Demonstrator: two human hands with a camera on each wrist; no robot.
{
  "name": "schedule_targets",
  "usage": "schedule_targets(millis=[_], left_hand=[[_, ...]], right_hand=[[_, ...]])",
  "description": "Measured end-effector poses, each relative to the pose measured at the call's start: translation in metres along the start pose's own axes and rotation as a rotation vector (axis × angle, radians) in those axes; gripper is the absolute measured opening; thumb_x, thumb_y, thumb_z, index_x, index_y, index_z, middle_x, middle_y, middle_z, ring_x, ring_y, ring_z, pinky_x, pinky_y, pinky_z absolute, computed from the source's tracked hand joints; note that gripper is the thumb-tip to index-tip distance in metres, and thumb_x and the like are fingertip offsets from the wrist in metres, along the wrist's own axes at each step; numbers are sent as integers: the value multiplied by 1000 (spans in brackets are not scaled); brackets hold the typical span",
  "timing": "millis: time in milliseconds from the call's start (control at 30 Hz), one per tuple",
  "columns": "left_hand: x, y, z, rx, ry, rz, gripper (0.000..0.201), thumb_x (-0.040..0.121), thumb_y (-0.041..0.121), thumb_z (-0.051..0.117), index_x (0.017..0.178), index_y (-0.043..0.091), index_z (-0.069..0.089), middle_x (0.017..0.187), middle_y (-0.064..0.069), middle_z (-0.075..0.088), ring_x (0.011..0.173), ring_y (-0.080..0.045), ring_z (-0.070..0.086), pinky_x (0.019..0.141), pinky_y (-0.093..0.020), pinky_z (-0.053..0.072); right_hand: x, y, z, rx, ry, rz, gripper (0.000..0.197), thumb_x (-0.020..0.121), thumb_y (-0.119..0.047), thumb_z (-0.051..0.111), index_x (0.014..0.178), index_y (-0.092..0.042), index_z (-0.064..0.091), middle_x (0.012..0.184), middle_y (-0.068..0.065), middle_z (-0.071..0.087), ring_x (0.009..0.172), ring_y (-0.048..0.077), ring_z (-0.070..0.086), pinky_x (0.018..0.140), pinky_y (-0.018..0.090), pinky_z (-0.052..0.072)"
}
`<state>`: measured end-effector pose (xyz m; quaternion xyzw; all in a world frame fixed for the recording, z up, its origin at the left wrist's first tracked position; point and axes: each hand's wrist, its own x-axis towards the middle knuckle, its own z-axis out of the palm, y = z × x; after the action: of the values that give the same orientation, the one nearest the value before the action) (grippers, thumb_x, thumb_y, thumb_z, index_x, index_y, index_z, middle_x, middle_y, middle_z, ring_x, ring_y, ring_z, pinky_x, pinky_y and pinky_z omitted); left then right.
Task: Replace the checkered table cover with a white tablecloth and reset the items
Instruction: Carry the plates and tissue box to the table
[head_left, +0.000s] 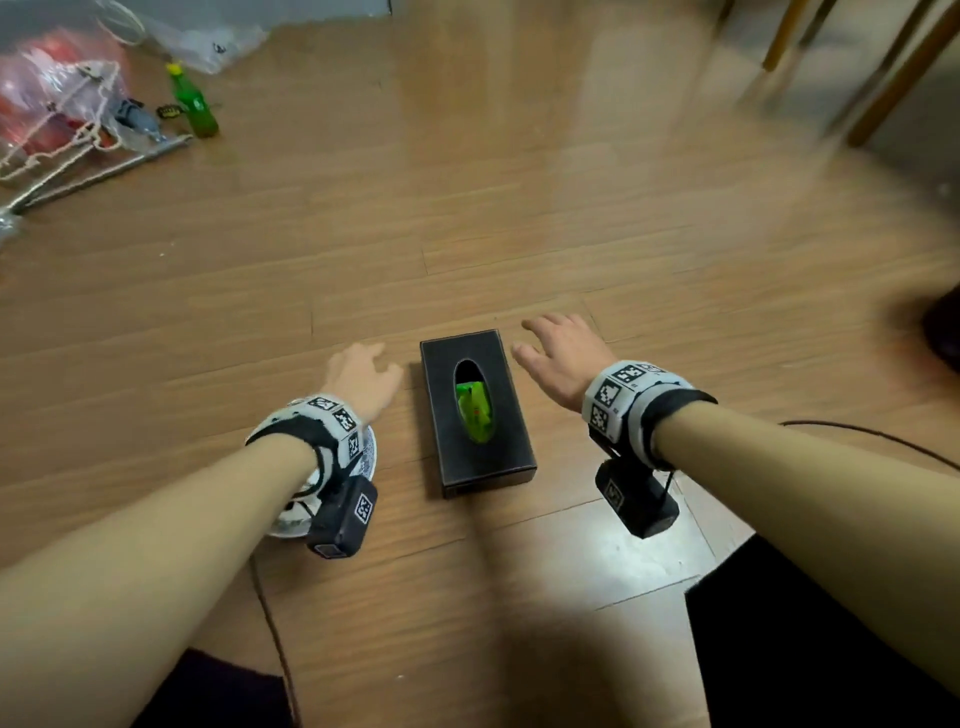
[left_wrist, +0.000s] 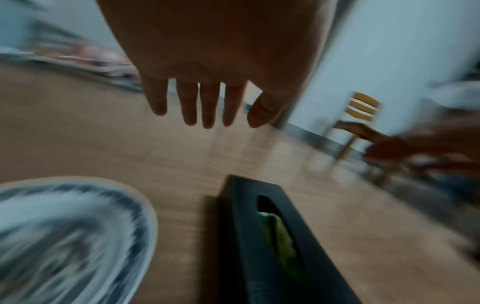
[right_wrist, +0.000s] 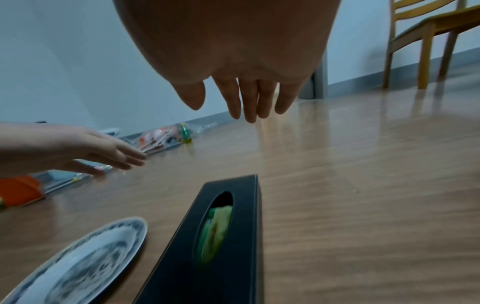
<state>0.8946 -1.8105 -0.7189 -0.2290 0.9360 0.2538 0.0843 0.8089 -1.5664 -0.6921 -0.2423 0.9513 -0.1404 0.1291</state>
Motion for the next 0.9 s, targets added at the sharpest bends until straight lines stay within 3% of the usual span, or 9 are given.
schedule_targets(millis=[100,167,233,333,433,667,900], left_hand=[[12,85,3,400,-85,394,46,91,43,42,132,33,59,131,-3,63,111,-29,61,91,-39,53],[13,134,10,544,-86,555,44,91,45,39,125,31,62,122,-6,68,104,-31,63,87,-37,53],[8,177,15,666,-89,635,45,94,44,38,129,26,59,124,-9,66,108,-31,62,89,-37,48],[-9,225,18,780,-161,718,49,95,45,34,131,19,55,129,-7,62,112,-29,59,90,-39,44],[-33,274,7,830,-270,777,49,94,40,34,134,18,52,136,-6,55,118,-28,55,100,-44,39],[-127,436,-49,871,-446,950,52,95,44,34,138,17,47,139,-7,51,123,-29,52,100,-44,37],[-254,624,-111,927,-500,1233,49,93,41,36,135,19,51,134,-7,56,120,-28,54,95,-41,39]], right_hand=[[-4,26,-35,-57,80,-1,54,103,-42,37,147,-12,43,149,8,45,137,28,37,113,41,32],[-12,50,-50,-139,133,-15,51,102,-40,39,143,-11,46,146,9,48,133,29,41,111,40,34],[-28,77,-58,-199,130,25,47,101,-40,39,137,-11,49,143,9,50,129,29,44,108,42,37],[-79,110,-63,-184,37,200,47,101,-41,36,135,-12,49,143,8,50,130,28,44,109,41,36],[-147,136,-92,-118,-17,354,49,103,-42,33,139,-11,44,146,9,46,135,28,40,112,40,32],[-292,166,-251,-10,45,668,55,103,-41,33,148,-11,36,157,9,34,140,29,36,115,43,29],[-434,165,-416,111,164,929,46,100,-32,42,140,-10,45,146,8,45,133,27,41,112,38,33]])
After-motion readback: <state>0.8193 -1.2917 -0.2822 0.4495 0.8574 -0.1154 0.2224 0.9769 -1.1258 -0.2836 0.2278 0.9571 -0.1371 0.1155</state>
